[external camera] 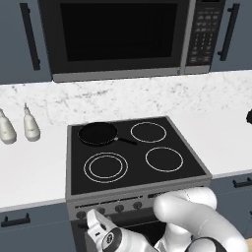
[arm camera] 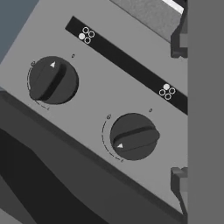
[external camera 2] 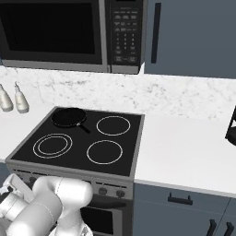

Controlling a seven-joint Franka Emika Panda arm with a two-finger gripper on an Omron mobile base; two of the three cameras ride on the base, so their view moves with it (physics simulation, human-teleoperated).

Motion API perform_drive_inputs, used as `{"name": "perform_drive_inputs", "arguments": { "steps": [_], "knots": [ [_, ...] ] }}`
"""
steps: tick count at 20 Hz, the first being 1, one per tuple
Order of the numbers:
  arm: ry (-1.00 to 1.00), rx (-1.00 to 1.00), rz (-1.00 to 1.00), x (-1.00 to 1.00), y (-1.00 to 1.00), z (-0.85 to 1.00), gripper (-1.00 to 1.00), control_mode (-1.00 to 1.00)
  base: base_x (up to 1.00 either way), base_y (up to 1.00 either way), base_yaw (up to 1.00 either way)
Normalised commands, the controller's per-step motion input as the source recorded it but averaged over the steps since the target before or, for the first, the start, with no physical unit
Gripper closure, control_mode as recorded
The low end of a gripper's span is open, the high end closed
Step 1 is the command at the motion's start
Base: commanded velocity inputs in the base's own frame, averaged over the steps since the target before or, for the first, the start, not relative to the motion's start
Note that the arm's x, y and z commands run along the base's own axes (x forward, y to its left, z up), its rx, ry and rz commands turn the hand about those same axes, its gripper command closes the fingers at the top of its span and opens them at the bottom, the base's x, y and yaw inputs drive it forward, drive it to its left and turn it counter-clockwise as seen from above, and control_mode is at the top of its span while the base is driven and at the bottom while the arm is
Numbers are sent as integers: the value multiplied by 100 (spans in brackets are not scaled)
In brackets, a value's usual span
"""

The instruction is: Turn off the rear left burner of the stove.

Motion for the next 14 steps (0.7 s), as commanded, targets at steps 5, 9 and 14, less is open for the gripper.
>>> {"name": "perform_drive_inputs", "arguments": {
  "steps": [5,9,14],
  "knots": [
    [2,-1,0,1,2,-24,-100,-100,0,0,0],
    [3,-3,0,5,9,-31,-100,-100,0,0,0],
    [1,-4,0,22,19,-17,-100,-100,0,0,0]
  ]
}}
